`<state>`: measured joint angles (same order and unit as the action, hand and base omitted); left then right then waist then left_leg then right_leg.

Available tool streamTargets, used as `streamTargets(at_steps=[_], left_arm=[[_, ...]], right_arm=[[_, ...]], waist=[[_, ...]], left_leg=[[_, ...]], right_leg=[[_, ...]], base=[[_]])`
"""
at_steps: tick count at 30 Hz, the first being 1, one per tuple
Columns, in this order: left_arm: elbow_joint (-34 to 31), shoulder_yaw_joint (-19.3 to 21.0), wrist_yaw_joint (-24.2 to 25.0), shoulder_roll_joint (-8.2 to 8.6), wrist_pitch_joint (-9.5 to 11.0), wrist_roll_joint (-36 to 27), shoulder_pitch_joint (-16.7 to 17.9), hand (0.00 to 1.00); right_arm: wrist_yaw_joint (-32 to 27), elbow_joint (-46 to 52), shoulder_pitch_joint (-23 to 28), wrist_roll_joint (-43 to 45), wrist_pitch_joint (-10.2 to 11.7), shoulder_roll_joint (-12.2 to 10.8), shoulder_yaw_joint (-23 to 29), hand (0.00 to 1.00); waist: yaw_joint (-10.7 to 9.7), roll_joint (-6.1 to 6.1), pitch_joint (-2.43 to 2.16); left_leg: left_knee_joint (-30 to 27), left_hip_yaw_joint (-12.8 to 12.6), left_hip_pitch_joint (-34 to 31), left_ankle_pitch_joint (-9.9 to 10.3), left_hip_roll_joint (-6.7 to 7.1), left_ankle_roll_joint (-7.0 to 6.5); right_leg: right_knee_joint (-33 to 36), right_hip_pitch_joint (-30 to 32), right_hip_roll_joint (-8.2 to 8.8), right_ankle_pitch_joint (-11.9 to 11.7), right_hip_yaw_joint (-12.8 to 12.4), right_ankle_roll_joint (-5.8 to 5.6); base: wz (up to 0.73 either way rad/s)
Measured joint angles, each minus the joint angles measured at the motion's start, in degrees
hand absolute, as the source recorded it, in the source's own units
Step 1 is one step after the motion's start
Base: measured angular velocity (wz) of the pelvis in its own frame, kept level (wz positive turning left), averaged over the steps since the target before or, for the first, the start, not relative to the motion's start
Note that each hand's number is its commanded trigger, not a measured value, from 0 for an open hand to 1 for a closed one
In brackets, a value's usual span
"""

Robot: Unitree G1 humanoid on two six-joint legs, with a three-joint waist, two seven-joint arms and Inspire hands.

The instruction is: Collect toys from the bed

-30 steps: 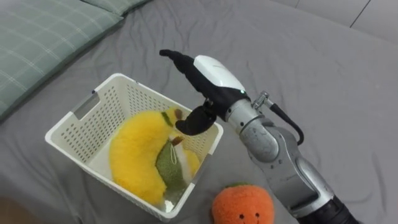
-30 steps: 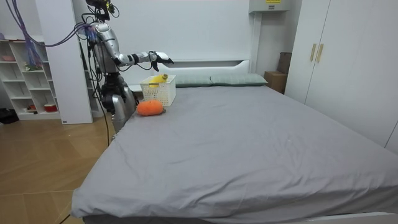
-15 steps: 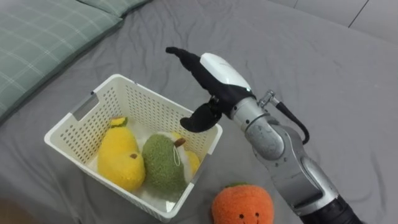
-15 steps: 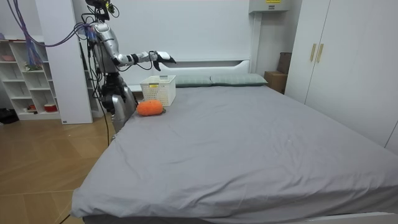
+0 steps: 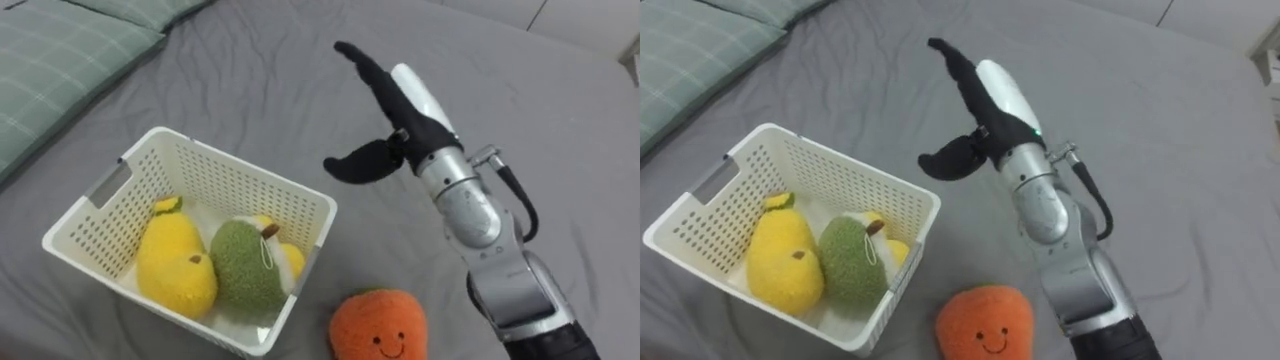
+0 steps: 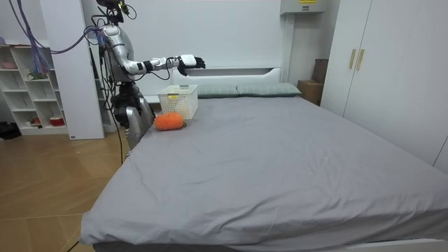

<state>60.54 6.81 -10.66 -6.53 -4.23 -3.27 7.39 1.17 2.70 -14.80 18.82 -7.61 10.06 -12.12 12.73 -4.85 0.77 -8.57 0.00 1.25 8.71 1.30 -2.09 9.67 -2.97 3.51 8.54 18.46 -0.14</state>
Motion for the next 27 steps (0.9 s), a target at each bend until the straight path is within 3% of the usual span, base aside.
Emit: streamTargets(at_steps=[2,5,10,15,18,27], left_arm=[[0.07,1.34,-0.02,0.24,0.02,0.05,1.11,0.00],[0.09,2.59,-0.39,0.20,0.08,-0.08,2.90,0.00],[0.21,2.96,-0.43,0.23,0.59,-0.46,4.15,0.00],[0.13,3.67,-0.29,0.04,0.72,0.18,3.86,0.00],[-0.14,2.81,-0.05,0.00,0.68,-0.91,2.93,0.00],[-1.24,-2.08,-0.79,-0.89,0.33,-5.02,1.49,0.00]], right_arm=[[-0.93,0.81,2.75,-0.95,0.57,0.65,1.93,0.00],[-1.96,0.22,6.17,-3.22,0.71,1.43,4.58,0.00],[-3.47,-0.80,11.23,-5.61,1.18,2.61,8.86,0.00],[-2.51,-2.56,12.45,-5.79,1.30,3.15,9.46,0.00],[-1.22,-6.38,13.09,-5.07,1.84,3.16,8.19,0.00],[5.65,-13.46,16.13,1.74,0.13,3.09,-0.95,0.00]], waist=[[-1.25,0.59,-0.39],[-2.98,1.20,-0.60],[-4.82,1.92,-0.65],[-6.51,1.86,-0.69],[-6.93,1.72,-0.68],[-6.17,1.18,-0.39]], left_leg=[[0.08,-0.06,-0.02,0.05,-0.01,-0.07],[0.14,-0.74,0.52,0.05,-0.07,-0.07],[0.22,-1.96,0.60,0.20,-0.39,-0.10],[-0.04,-3.09,1.03,0.48,-0.61,0.05],[-0.10,-3.12,1.47,0.51,-0.54,-0.02],[0.09,-3.07,0.95,0.56,-0.53,-0.06]], right_leg=[[0.01,-0.01,0.28,-0.01,-0.03,-0.02],[-0.01,-0.28,0.32,-0.01,-0.22,-0.03],[0.19,0.00,0.20,-0.04,-1.33,0.02],[-0.03,-0.14,-0.14,-0.09,-2.55,0.11],[-0.05,-0.63,-0.11,-0.05,-2.57,0.03],[-0.15,-0.01,-0.15,0.01,-2.75,-0.06]], base=[[-0.02],[-0.04],[-0.13],[-0.13],[0.03],[0.00]])
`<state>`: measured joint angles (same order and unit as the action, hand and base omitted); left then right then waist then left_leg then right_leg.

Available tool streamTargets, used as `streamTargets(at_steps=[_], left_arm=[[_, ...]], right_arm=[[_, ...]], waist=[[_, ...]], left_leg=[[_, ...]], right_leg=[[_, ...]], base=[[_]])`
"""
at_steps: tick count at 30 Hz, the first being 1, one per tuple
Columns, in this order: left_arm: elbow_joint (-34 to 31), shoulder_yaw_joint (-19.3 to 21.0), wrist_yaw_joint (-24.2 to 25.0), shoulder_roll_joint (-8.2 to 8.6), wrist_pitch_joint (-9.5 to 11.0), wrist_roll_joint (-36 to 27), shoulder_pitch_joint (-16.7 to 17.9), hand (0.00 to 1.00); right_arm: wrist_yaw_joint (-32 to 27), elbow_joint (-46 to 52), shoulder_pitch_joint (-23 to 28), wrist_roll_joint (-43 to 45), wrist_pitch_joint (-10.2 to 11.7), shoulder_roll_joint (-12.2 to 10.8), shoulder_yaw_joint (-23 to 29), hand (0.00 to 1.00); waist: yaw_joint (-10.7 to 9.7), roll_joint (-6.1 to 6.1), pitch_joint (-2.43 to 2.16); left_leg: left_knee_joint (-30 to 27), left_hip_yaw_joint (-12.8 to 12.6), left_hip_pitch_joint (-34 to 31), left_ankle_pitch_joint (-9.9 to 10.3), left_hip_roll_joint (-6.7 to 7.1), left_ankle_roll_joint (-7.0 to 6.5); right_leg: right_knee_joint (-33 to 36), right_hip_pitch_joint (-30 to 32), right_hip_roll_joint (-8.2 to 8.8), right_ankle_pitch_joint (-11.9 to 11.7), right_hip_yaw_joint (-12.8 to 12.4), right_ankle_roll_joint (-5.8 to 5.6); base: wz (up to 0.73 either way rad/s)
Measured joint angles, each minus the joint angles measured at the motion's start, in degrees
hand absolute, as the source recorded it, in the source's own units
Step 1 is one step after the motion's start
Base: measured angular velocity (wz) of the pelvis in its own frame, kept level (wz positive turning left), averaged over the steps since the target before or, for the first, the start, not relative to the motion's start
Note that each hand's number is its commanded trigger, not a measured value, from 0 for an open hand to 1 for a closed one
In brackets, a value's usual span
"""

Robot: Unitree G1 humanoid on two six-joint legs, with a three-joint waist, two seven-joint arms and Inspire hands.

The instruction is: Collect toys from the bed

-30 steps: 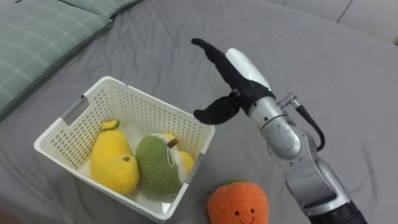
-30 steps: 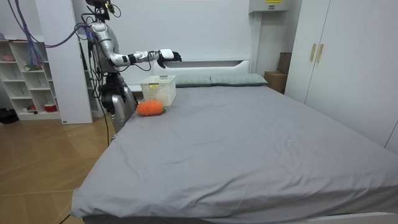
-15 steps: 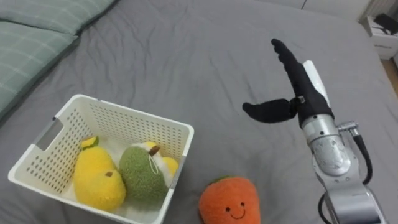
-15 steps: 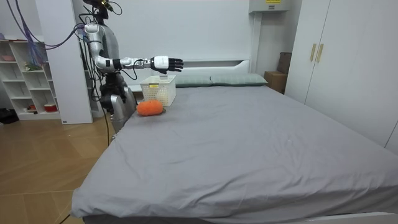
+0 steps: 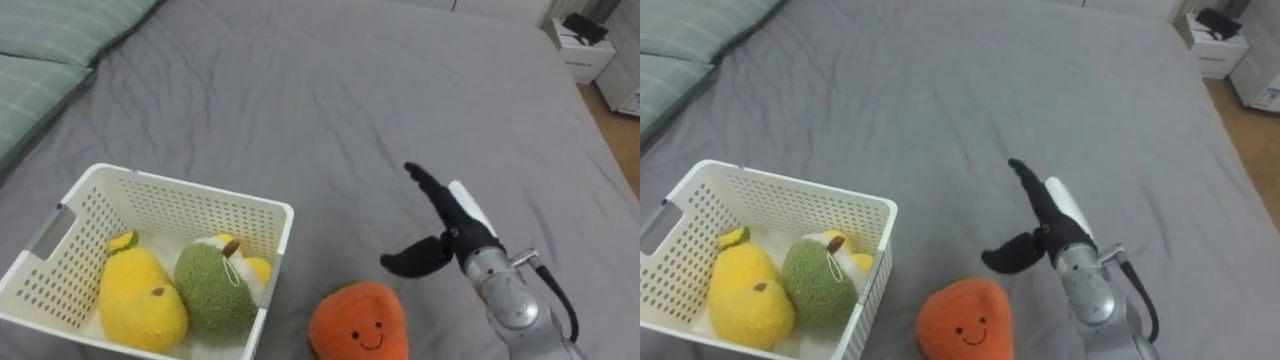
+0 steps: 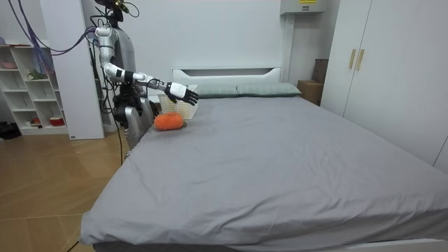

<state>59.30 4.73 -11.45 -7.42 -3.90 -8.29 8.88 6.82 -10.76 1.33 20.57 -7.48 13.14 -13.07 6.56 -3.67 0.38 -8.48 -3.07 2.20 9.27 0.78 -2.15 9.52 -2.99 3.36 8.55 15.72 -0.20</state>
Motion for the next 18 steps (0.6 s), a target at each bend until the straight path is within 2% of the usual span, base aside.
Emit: streamTargets(at_steps=[4,7,11,18], left_arm=[[-0.02,-0.80,-0.39,-0.19,0.21,-0.19,-0.03,0.00],[0.03,-0.99,-0.42,-0.17,0.25,-0.01,-0.03,0.00],[0.20,-0.99,-0.43,-0.11,0.28,-0.02,0.05,0.00],[0.18,-1.00,-0.68,0.04,0.24,-0.22,0.66,0.00]], right_arm=[[1.17,-0.25,0.11,2.19,-0.14,-0.56,-1.95,0.00],[2.00,-0.39,0.77,4.21,-0.18,-1.15,-2.10,0.00],[3.95,-0.39,1.70,4.88,-0.22,-1.25,-3.17,0.00],[8.41,-0.40,2.13,5.87,-1.24,-1.83,-3.83,0.00]], waist=[[0.13,-0.40,0.04],[1.23,-0.52,-0.05],[1.87,0.00,0.06],[2.02,1.01,-0.10]], left_leg=[[-0.04,0.35,-0.55,0.00,0.08,0.00],[0.05,0.40,-0.58,0.01,0.06,0.00],[0.12,0.66,-0.54,0.06,0.04,-0.01],[0.20,0.68,-0.50,0.06,0.03,-0.02]], right_leg=[[-0.60,0.09,-0.07,-0.03,0.18,-0.05],[-0.81,0.10,-0.24,-0.06,0.17,-0.06],[-0.77,0.12,-0.48,-0.09,0.16,-0.07],[-0.64,0.15,-0.49,-0.09,0.15,-0.06]], base=[[0.05],[0.01],[0.00],[0.00]])
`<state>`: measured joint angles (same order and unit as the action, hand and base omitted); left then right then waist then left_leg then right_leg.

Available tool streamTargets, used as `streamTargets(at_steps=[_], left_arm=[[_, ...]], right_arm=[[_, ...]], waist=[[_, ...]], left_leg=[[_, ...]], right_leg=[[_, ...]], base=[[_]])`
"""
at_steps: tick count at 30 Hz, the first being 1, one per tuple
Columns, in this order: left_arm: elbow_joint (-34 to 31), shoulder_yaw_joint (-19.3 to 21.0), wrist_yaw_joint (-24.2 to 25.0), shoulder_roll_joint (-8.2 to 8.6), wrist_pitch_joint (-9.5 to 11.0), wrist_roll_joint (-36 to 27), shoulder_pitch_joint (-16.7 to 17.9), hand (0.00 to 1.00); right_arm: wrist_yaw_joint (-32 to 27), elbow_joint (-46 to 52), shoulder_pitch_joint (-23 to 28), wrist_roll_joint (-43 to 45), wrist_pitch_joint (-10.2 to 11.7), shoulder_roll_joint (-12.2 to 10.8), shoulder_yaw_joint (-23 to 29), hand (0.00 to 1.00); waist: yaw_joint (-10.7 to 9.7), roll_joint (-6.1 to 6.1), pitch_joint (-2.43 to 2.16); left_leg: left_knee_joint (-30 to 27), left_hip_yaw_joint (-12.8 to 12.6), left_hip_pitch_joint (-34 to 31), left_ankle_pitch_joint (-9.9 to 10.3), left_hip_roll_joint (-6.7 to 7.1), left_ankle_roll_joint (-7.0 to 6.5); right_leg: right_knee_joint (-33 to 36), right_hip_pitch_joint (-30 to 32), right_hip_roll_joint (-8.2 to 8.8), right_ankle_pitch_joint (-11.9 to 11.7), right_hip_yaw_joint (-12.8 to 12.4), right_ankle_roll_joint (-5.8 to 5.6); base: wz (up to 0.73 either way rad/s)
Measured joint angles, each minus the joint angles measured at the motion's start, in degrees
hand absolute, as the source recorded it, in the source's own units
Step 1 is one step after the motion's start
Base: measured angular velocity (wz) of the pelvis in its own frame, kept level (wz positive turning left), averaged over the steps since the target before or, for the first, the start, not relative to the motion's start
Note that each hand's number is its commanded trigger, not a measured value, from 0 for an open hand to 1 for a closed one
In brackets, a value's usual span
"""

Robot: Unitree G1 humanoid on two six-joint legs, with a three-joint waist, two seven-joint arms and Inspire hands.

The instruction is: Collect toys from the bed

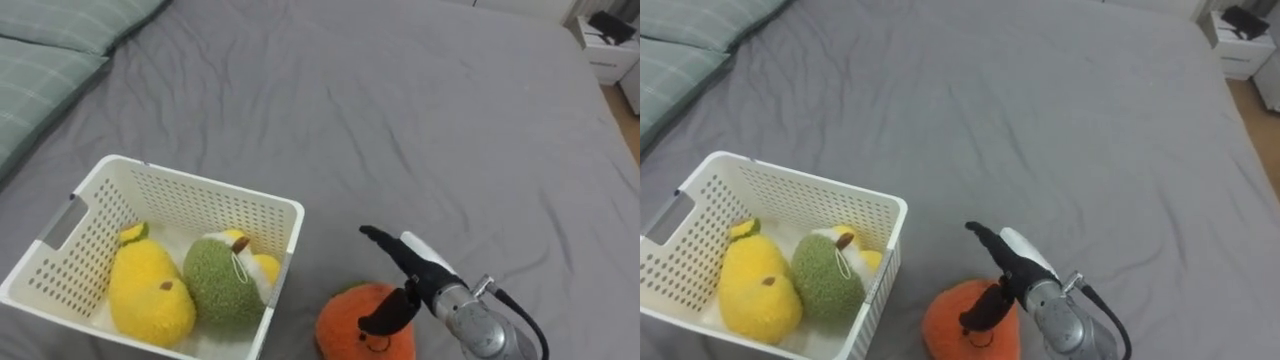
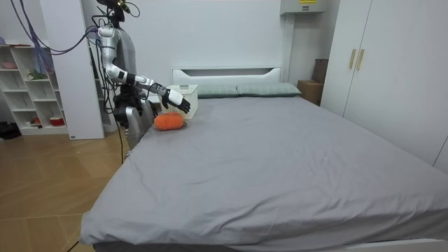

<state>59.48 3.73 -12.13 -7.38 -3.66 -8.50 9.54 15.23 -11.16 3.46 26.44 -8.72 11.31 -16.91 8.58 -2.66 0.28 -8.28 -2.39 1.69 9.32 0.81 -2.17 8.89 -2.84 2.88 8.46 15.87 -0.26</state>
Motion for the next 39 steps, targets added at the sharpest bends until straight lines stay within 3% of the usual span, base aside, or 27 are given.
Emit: streamTargets(at_steps=[3,11,15,16,17,18,19,24,29,39], left_arm=[[-0.64,-0.25,0.01,0.01,-0.08,-0.02,0.12,0.00],[-4.30,-0.48,0.17,0.02,-1.07,0.20,0.78,0.00],[-4.30,-0.44,0.27,0.02,-1.68,0.24,1.38,0.00],[-4.30,-0.41,0.33,0.02,-1.89,0.25,1.34,0.00],[-4.29,-0.37,0.32,0.01,-2.19,0.25,1.34,0.00],[-4.28,-0.36,0.33,0.02,-2.28,0.26,1.33,0.00],[-4.24,-0.35,0.36,0.02,-2.34,0.26,1.34,0.00],[-4.21,0.60,0.35,0.41,-3.11,0.32,1.29,0.00],[-3.93,0.64,0.28,0.44,-3.27,0.33,1.28,0.00],[-3.13,0.68,-0.04,0.85,-3.35,0.34,1.23,0.00]], right_arm=[[1.21,-0.16,0.01,0.96,-0.74,0.35,-0.76,0.00],[4.68,-4.93,-0.11,6.18,-3.94,0.53,-3.56,0.00],[4.89,-6.57,-0.53,7.68,-3.95,0.29,-3.84,0.03],[4.90,-7.33,-0.75,7.82,-3.99,0.28,-3.84,0.15],[4.89,-8.41,-1.14,7.90,-4.00,0.16,-3.84,0.62],[4.90,-8.83,-1.32,8.03,-4.05,0.13,-3.84,0.95],[4.88,-9.28,-1.42,8.49,-4.17,0.11,-3.84,1.00],[2.45,-15.36,-3.44,10.92,-4.17,-0.89,-3.04,1.00],[0.62,-21.12,-6.24,11.79,-2.80,-1.94,-1.78,1.00],[0.49,-22.97,-6.53,11.85,-2.39,-2.35,-1.91,1.00]], waist=[[0.21,0.02,0.00],[3.06,-0.63,-0.20],[3.20,-0.73,-0.13],[3.27,-0.79,-0.06],[3.29,-0.88,-0.01],[3.31,-0.98,0.02],[3.43,-1.04,0.10],[3.74,-1.11,0.14],[4.21,-0.94,0.20],[4.26,-0.19,0.55]], left_leg=[[0.05,0.04,-0.09,0.00,0.00,0.00],[0.03,0.19,-0.10,0.00,0.02,-0.01],[-0.01,0.46,-0.19,0.01,0.02,0.00],[0.00,0.59,-0.31,0.01,0.04,0.01],[-0.02,0.71,-0.45,0.03,0.05,0.01],[-0.02,0.73,-0.46,0.03,0.06,0.01],[-0.03,0.78,-0.50,0.04,0.07,0.01],[-0.09,1.15,-0.43,0.06,0.11,-0.01],[-0.11,1.37,-0.44,0.09,0.11,0.00],[-0.11,1.59,-0.54,0.13,0.14,0.00]], right_leg=[[-0.02,0.06,0.02,0.00,0.06,0.00],[-0.06,0.02,0.04,0.00,0.24,0.00],[-0.05,-0.08,0.05,0.00,0.52,0.00],[-0.06,-0.08,0.06,-0.01,0.64,0.01],[-0.07,-0.07,0.06,-0.01,0.77,0.01],[-0.09,-0.07,0.07,-0.01,0.85,0.01],[-0.13,-0.08,0.08,-0.01,0.93,0.01],[-0.15,-0.37,0.10,-0.03,1.35,-0.02],[-0.15,-0.49,0.08,-0.03,1.44,-0.02],[-0.25,-0.46,0.08,-0.03,1.54,-0.02]], base=[[0.00],[0.00],[0.03],[0.06],[0.06],[0.04],[0.03],[0.03],[0.02],[0.00]])
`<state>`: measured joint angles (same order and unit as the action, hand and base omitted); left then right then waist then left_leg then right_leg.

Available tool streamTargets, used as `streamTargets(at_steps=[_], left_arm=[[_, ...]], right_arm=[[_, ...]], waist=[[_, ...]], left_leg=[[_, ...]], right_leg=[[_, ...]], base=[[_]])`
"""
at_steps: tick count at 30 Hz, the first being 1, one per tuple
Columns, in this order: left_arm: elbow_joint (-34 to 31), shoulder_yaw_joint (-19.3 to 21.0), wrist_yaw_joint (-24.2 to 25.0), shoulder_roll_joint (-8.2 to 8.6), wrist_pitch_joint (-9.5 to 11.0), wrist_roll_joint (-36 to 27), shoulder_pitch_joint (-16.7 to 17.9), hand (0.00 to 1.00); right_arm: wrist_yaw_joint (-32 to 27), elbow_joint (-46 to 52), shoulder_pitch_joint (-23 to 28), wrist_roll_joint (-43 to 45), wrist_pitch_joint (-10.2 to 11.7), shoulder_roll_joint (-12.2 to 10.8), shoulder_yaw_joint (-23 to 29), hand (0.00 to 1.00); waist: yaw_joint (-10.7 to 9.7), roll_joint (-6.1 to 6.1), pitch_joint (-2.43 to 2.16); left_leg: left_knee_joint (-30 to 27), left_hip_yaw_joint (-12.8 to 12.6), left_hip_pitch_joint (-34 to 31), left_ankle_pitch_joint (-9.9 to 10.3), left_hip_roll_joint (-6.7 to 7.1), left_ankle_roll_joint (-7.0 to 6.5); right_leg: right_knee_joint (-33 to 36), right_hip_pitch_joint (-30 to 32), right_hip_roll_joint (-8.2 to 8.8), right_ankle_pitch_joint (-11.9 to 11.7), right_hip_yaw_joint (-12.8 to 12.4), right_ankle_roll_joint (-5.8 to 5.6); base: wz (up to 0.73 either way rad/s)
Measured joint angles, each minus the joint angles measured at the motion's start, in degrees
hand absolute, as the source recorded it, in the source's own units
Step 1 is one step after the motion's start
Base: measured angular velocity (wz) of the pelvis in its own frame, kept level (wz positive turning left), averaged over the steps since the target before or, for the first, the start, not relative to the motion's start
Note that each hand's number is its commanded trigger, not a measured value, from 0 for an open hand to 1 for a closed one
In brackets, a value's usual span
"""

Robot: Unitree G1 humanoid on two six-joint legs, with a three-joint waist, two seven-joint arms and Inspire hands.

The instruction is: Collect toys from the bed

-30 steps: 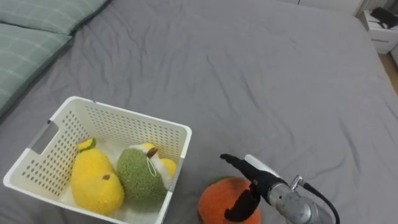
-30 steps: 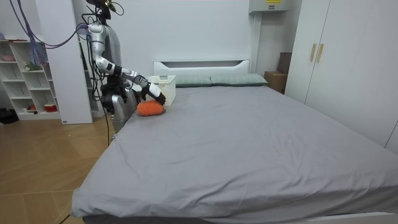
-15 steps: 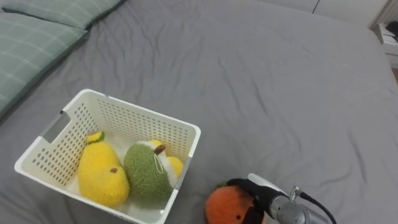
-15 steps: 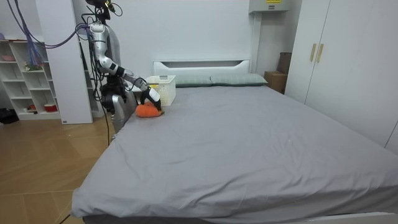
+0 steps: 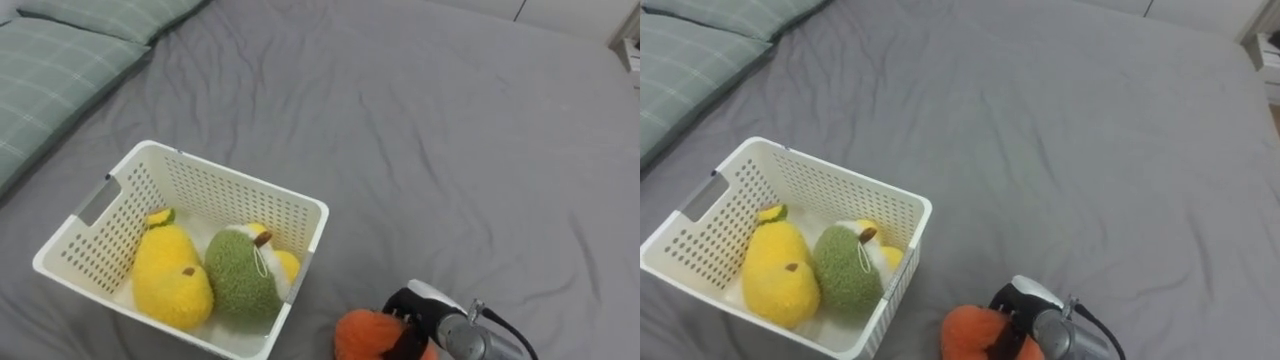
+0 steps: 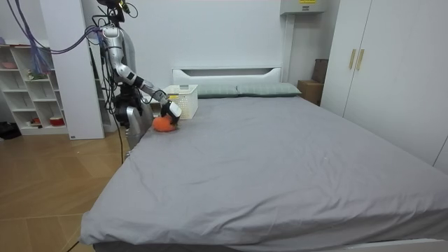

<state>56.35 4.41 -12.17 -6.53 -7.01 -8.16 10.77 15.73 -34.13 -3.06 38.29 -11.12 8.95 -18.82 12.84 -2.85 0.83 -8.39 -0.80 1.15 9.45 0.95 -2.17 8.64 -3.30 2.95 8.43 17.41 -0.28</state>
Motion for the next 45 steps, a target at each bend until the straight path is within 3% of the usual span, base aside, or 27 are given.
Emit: streamTargets(at_steps=[8,13,18,20,26,39,45], left_arm=[[-0.38,0.01,-0.13,0.33,0.00,0.16,-0.32,0.00],[-0.05,1.28,0.47,0.53,0.21,0.84,-0.27,0.00],[0.09,4.47,1.27,0.50,1.19,2.79,-0.01,0.00],[0.41,4.80,1.28,0.17,1.59,2.59,-0.08,0.00],[1.72,4.95,1.47,-0.04,2.34,2.09,0.09,0.00],[3.50,6.17,1.89,0.11,2.51,2.56,-0.08,0.00],[3.58,6.57,1.98,0.31,2.51,2.76,0.00,0.00]], right_arm=[[-0.15,0.31,0.49,-0.73,1.10,-0.12,0.16,1.00],[-0.61,1.08,0.75,-2.45,1.12,-0.13,2.30,1.00],[-1.88,9.68,0.92,-3.87,1.47,1.95,6.90,1.00],[-3.09,13.96,1.00,-4.70,1.84,3.38,8.91,1.00],[-6.22,26.31,1.04,-8.26,1.89,4.87,12.90,1.00],[-7.41,37.09,0.67,-13.58,1.83,4.84,14.34,1.00],[-6.60,41.70,-0.28,-13.55,1.69,4.08,14.32,1.00]], waist=[[-0.37,-0.60,-0.53],[-1.01,-0.79,-0.46],[-2.30,-0.97,-0.47],[-3.31,-1.32,-0.65],[-5.02,-1.42,-0.43],[-4.69,-1.06,-0.24],[-4.37,-0.32,-0.21]], left_leg=[[-0.44,0.32,-0.33,-0.02,0.18,-0.02],[-0.72,0.32,0.33,0.00,0.30,-0.07],[-0.86,0.53,0.35,-0.04,0.60,-0.21],[-0.86,0.47,0.66,-0.07,0.69,-0.26],[-0.71,0.18,0.67,-0.02,0.63,-0.32],[-0.19,-0.40,1.42,0.07,0.57,-0.46],[-0.09,-0.29,0.99,0.09,0.57,-0.48]], right_leg=[[0.00,0.02,0.20,0.00,0.44,0.00],[0.04,-0.67,0.74,0.03,0.65,-0.06],[0.09,-0.70,0.99,0.16,0.67,-0.26],[0.08,-0.88,0.99,0.17,0.34,-0.37],[0.08,-0.81,0.89,0.14,-0.12,-0.42],[0.28,-0.98,0.81,0.09,-0.12,-0.51],[0.64,-0.60,0.87,0.09,-0.15,-0.51]], base=[[0.02],[0.01],[0.01],[0.00],[-0.01],[-0.03],[0.00]])
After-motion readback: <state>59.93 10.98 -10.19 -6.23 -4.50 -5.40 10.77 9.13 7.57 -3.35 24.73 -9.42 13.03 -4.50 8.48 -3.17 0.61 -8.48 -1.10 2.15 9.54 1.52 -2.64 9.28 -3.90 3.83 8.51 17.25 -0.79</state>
